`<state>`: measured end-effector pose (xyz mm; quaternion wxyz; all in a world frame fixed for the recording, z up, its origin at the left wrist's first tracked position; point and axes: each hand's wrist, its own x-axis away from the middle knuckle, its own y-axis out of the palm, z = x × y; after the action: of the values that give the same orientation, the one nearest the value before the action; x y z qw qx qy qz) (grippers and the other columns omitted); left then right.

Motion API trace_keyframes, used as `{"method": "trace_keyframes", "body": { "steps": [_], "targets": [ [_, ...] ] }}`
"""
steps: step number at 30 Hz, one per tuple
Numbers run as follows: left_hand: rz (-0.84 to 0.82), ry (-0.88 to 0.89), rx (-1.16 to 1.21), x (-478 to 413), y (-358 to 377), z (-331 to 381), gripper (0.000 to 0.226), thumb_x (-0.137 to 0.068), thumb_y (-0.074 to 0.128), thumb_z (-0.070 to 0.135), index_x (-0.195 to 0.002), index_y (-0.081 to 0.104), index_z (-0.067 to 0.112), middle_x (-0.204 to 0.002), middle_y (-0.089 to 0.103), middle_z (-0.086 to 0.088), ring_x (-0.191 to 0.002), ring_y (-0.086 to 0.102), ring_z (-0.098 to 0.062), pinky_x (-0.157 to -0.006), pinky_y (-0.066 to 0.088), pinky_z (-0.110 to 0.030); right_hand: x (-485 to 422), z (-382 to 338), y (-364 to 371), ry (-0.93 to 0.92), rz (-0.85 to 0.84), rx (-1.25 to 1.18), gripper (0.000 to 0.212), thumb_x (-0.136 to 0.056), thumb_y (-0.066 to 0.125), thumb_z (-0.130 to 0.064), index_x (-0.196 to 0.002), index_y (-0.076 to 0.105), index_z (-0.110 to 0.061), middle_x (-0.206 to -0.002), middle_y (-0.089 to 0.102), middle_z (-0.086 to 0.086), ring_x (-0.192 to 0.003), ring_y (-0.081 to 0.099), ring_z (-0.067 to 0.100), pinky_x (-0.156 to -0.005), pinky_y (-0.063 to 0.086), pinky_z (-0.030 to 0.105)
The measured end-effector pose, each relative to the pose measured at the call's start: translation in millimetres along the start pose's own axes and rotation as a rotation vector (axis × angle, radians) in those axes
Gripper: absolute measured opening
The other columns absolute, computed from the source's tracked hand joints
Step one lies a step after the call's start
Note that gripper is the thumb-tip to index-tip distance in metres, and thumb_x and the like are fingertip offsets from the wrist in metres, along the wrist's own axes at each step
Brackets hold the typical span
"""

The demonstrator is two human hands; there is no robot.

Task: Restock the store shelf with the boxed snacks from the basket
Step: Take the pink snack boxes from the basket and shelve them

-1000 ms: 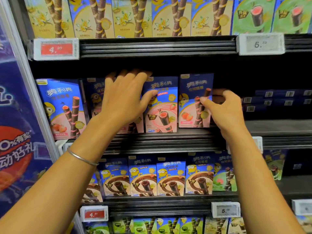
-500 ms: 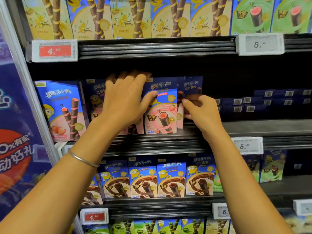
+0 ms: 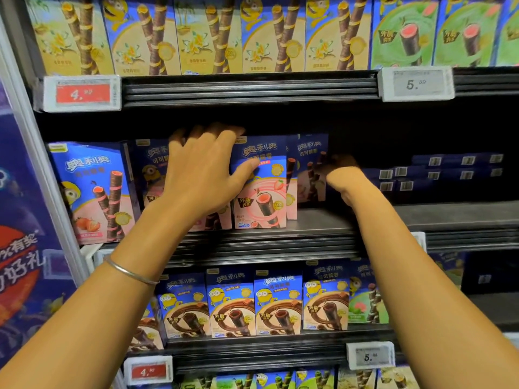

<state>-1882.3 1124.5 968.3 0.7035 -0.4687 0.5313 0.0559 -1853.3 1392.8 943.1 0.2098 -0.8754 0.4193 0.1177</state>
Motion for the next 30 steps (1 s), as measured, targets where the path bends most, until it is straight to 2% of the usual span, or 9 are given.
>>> {"method": "trace_keyframes", "body": {
  "steps": [3,6,10,12,13,15,21,28,30],
  "targets": [
    [-0.011,-0.010,0.003,-1.1,-0.5,2.3,0.054,-0.096,0.057,0.064,-0.117,0.059,0.013,-0.104,0.067,-0.016,-0.098,0.062,-0.041,-0.100,0.039,-0.058,-1.5,2.9,-5.7,0.001,-0.001,0.074,0.034,-0.094,0.070,-0.018,-0.125,0.064,-0.006,-0.121,0.066,0.011,-0.108,0.062,0.028,-0.090,0.051,0.034],
    [-0.031,-0.010,-0.002,-2.3,-0.3,3.7,0.056,-0.096,0.058,0.064,-0.121,0.059,0.014,-0.107,0.067,-0.016,-0.101,0.062,-0.042,-0.102,0.038,-0.059,1.5,2.9,-18.2,0.046,-0.019,0.051,0.030,-0.095,0.063,-0.011,-0.125,0.066,-0.008,-0.125,0.067,0.017,-0.115,0.064,0.035,-0.090,0.055,0.038],
    [-0.041,-0.004,0.014,-3.3,0.5,6.4,0.061,-0.096,0.056,0.065,-0.133,0.058,0.016,-0.114,0.068,-0.014,-0.110,0.063,-0.041,-0.111,0.032,-0.064,3.6,10.2,-36.8,0.019,0.011,0.081,0.025,-0.095,0.054,-0.001,-0.116,0.067,-0.006,-0.117,0.067,0.021,-0.108,0.064,0.039,-0.095,0.055,0.054],
    [-0.040,0.004,0.004,-4.3,1.2,7.7,0.064,-0.095,0.057,0.066,-0.138,0.057,0.018,-0.117,0.068,-0.013,-0.115,0.062,-0.041,-0.115,0.029,-0.066,6.1,15.3,-43.5,0.047,-0.010,-0.028,0.021,-0.093,0.058,-0.001,-0.104,0.069,-0.016,-0.107,0.070,0.014,-0.096,0.067,0.030,-0.086,0.060,0.048],
    [-0.041,0.007,0.003,-4.7,1.6,8.6,0.064,-0.095,0.057,0.065,-0.139,0.057,0.019,-0.118,0.068,-0.013,-0.117,0.061,-0.041,-0.116,0.029,-0.067,8.3,17.0,-45.2,0.051,-0.036,-0.080,0.021,-0.093,0.061,-0.002,-0.098,0.069,-0.021,-0.102,0.071,0.009,-0.090,0.069,0.024,-0.075,0.062,0.041],
    [-0.050,0.005,0.000,-5.7,2.3,10.7,0.065,-0.095,0.057,0.066,-0.140,0.056,0.019,-0.117,0.069,-0.014,-0.116,0.061,-0.042,-0.116,0.029,-0.068,10.6,17.7,-45.3,0.048,-0.105,-0.134,0.023,-0.094,0.063,-0.004,-0.100,0.069,-0.025,-0.101,0.072,0.002,-0.089,0.069,0.016,-0.058,0.059,0.027],
    [-0.038,0.018,-0.031,-6.5,4.6,14.8,0.065,-0.096,0.055,0.068,-0.141,0.056,0.021,-0.115,0.070,-0.012,-0.116,0.062,-0.039,-0.109,0.034,-0.062,13.2,19.5,-44.0,0.032,-0.147,-0.125,0.027,-0.095,0.062,-0.005,-0.119,0.067,-0.017,-0.114,0.071,0.005,-0.101,0.069,0.020,-0.073,0.059,0.033],
    [-0.023,0.025,-0.075,-7.7,9.4,17.8,0.066,-0.096,0.049,0.071,-0.139,0.057,0.022,-0.114,0.072,-0.009,-0.115,0.064,-0.038,-0.107,0.035,-0.063,19.1,17.8,-47.6,-0.040,-0.154,-0.146,0.031,-0.095,0.060,-0.003,-0.095,0.067,-0.033,-0.106,0.071,-0.004,-0.099,0.066,0.017,-0.067,0.055,0.027],
    [-0.016,0.038,-0.083,-8.1,10.4,18.6,0.066,-0.096,0.048,0.071,-0.139,0.057,0.022,-0.116,0.072,-0.009,-0.120,0.062,-0.037,-0.112,0.032,-0.068,20.2,18.6,-47.8,-0.060,-0.158,-0.139,0.030,-0.095,0.061,-0.005,-0.094,0.066,-0.035,-0.106,0.070,-0.005,-0.100,0.066,0.016,-0.067,0.054,0.027]
  ]
}}
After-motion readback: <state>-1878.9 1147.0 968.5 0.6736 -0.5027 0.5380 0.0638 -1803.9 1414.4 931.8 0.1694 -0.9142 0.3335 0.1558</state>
